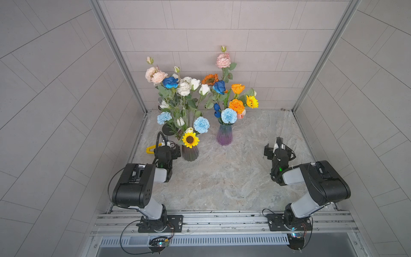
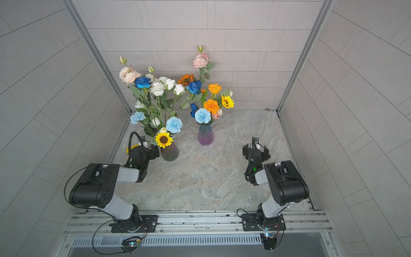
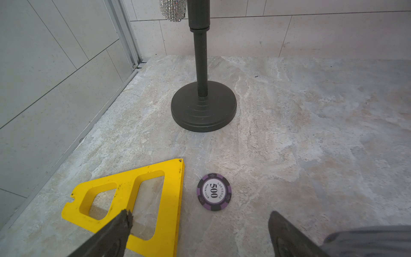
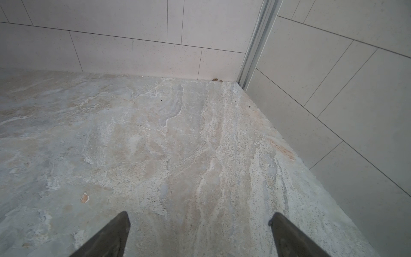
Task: Pick out blue flowers from the vase
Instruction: Move the vase to the center of the board.
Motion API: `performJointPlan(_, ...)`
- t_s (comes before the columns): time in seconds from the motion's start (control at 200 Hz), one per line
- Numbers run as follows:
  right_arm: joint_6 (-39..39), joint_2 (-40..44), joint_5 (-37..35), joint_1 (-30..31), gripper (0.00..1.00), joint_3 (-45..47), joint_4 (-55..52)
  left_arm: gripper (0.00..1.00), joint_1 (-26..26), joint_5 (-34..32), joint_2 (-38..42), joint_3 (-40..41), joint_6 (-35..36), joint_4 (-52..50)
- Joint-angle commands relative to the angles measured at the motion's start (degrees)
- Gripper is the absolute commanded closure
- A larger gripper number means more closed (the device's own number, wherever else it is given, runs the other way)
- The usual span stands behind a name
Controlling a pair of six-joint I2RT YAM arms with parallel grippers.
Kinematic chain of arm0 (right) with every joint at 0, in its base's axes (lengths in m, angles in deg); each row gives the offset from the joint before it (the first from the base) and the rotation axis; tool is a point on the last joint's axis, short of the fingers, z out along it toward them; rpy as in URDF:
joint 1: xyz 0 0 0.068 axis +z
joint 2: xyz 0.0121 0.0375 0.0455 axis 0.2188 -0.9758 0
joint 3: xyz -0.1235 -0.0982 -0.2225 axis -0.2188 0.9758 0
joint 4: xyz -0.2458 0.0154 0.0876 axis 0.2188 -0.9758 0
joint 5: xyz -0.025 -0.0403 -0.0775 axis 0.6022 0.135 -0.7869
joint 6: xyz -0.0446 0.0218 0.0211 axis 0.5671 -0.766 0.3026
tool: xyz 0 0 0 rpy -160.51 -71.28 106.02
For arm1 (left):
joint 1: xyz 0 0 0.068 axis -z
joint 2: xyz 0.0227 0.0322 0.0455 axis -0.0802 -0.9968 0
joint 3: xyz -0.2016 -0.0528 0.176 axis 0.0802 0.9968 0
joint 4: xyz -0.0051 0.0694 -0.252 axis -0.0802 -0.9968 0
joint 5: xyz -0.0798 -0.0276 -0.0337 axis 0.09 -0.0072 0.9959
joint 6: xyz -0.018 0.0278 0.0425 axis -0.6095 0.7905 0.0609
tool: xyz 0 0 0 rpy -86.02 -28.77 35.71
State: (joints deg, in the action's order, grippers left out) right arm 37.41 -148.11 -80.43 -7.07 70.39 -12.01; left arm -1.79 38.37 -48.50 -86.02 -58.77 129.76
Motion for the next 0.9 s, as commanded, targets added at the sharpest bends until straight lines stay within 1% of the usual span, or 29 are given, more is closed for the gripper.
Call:
performJointPlan(0.0, 0.68, -0.39, -0.51, -0.29, 0.01, -0.72, 0.99, 0.0, 0.35, -0.71, -0.21, -1.03, 1.6, 1.66)
performJointPlan(0.145, 0.34, -0.14, 0.41, -0.73, 0.01, -1.07, -0.26, 0.0, 0.23, -0.28, -0.22, -1.2, 1.33, 1.38)
performJointPlan(0.21, 0.57, -0.02, -0.6, -0.6, 0.01, -0.59, 1.41, 0.0, 0.04, -0.16, -0.22, -1.17, 1.41, 1.52)
performJointPlan(0.24, 0.46, 1.37, -1.3, -0.32, 0.01, -0.27, 0.79, 0.0, 0.27, -0.07, 0.02, -0.62, 1.74, 2.46)
performJointPlan(0.27, 0.24, 3.25, -0.66, -0.29, 0.01, -0.03, -1.17, 0.0, 0.98, 0.59, 1.48, -0.35, 3.02, 1.84)
performJointPlan(0.295, 1.1, 4.72, -1.6, 0.03, 0.01, 0.13, -1.08, 0.0, 2.28, -0.84, 3.89, -0.45, 4.41, -0.32)
performJointPlan(0.34, 1.8, 8.97, -4.8, 1.43, 0.01, -0.82, -6.65, 0.0, 5.41, -5.01, 9.59, -1.9, 6.39, -7.35)
performJointPlan(0.385, 1.45, 13.67, -5.72, 1.73, 0.0, -2.83, -13.46, 0.0, 7.09, -5.7, 15.0, -3.37, 8.29, -12.93)
performJointPlan(0.41, -0.06, 16.24, -6.99, 1.67, 0.01, -4.27, -17.89, 0.0, 7.65, -6.27, 17.81, -3.71, 7.6, -13.97)
performJointPlan(0.465, -4.77, 20.33, -9.39, 1.09, 0.01, -9.48, -29.5, 0.0, 7.74, -7.69, 23.26, -4.58, 3.02, -16.5)
performJointPlan(0.5, -7.1, 22.41, -7.57, 0.1, 0.01, -13.19, -37.85, 0.0, 7.77, -8.76, 26.63, -5.94, -0.13, -20.96)
performJointPlan(0.545, -9.32, 23.79, -3.09, -1.3, 0.01, -18.2, -46.25, 0.0, 7.76, -9.92, 30.01, -8.38, -3.93, -27.9)
performJointPlan(0.575, -11.01, 24.4, 0.16, -2.02, 0.0, -20.84, -49.58, 0.0, 7.72, -10.25, 31.47, -9.87, -5.32, -31.6)
performJointPlan(0.615, -13.61, 25.23, 3.43, -2.56, 0.01, -22.21, -51.76, 0.0, 7.77, -10.93, 32.99, -11.52, -6.74, -35.79)
performJointPlan(0.665, -16.78, 26.46, 6.66, -2.74, 0.0, -21.76, -51.04, 0.0, 7.75, -11.68, 34.81, -12.68, -8.14, -39.89)
performJointPlan(0.725, -17.42, 27.92, 15.52, -3.45, 0.0, -19.51, -47.02, 0.0, 7.81, -12.79, 37.22, -12.06, -9.87, -41.97)
performJointPlan(0.75, -17.36, 28.14, 17.64, -3.48, 0.0, -19.01, -46.12, 0.0, 7.8, -13.23, 38.31, -11.51, -10.93, -42.53)
performJointPlan(0.826, -17.97, 28.08, 18.78, -3.25, 0.01, -19.75, -47.75, 0.0, 7.9, -13.03, 40.49, -9.61, -12.37, -42.52)
performJointPlan(0.896, -16.56, 28.03, 17.51, -2.49, 0.01, -21.11, -49.94, 0.0, 7.9, -13.12, 41.02, -9.51, -13.74, -44.28)
